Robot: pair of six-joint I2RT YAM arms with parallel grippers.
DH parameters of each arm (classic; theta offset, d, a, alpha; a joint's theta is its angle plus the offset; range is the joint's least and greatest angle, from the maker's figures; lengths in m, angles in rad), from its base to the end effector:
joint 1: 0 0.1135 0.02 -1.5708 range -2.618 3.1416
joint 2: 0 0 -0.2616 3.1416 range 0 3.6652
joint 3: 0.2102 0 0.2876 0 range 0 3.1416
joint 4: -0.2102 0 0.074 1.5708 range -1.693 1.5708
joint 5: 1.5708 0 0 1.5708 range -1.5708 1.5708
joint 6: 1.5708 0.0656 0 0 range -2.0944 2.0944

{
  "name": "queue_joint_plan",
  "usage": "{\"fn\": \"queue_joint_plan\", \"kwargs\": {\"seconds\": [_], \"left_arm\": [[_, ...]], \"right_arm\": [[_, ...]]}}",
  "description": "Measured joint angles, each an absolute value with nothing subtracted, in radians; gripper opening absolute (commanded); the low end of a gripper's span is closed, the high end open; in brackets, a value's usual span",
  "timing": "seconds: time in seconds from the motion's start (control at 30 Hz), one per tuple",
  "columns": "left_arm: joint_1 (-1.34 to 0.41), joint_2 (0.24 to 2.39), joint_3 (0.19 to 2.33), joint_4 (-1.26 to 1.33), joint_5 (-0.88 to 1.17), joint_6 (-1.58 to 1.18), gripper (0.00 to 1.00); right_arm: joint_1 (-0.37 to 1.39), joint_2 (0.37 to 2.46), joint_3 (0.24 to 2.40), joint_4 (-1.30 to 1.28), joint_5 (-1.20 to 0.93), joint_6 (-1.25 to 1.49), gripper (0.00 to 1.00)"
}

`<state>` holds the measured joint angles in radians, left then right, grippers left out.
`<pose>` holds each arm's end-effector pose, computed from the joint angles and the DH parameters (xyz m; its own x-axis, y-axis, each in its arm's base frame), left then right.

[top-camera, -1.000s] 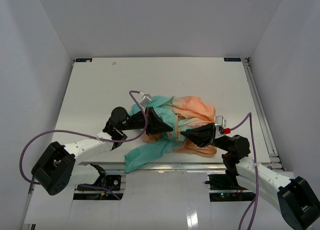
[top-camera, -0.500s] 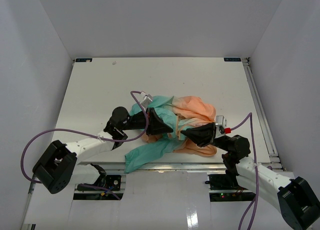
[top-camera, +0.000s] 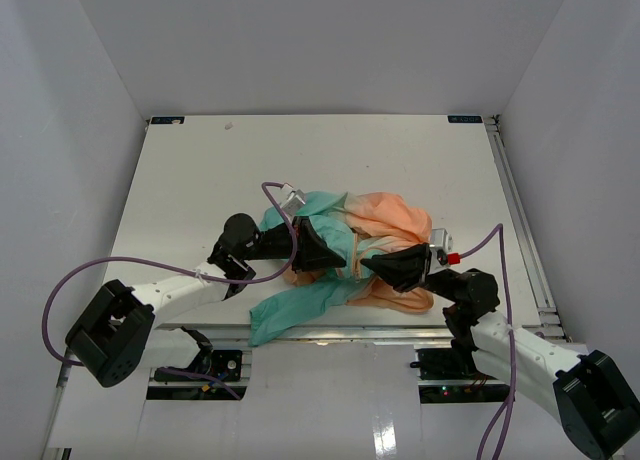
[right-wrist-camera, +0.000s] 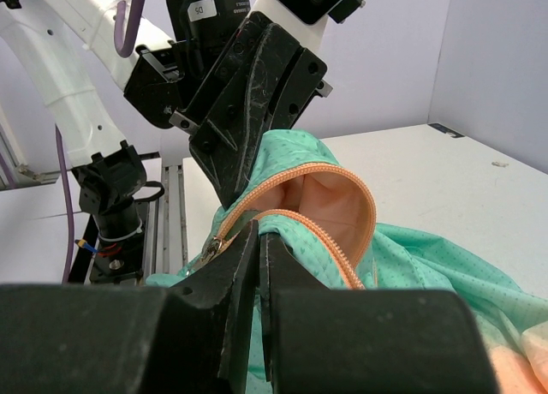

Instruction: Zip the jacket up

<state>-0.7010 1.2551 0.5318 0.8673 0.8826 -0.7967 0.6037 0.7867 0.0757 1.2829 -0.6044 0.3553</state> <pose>0.1995 -0.2347 0.2376 -0.6340 -0.0592 -0.7711 0.7732 -0.0715 -0.6302 0.1395 0.1415 0.2299 0.1184 0.4294 -0.8953 -0.9618 0.2739 0.0042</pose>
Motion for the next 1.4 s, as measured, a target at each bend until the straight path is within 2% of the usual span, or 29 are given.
{"fn": "queue_joint_plan", "kwargs": {"seconds": [0.67,1.4], "left_arm": [[-0.701,1.252,0.532,0.857,0.779,-0.832,0.0],[-0.701,1.25,0.498,0.971,0.802,-0.89,0.0]], "right_arm": [[0.604,0.772,0.076,1.283,-0.613,0.354,0.08],[0.604,0.773,0.076,1.283,-0.613,0.35,0.08]]}}
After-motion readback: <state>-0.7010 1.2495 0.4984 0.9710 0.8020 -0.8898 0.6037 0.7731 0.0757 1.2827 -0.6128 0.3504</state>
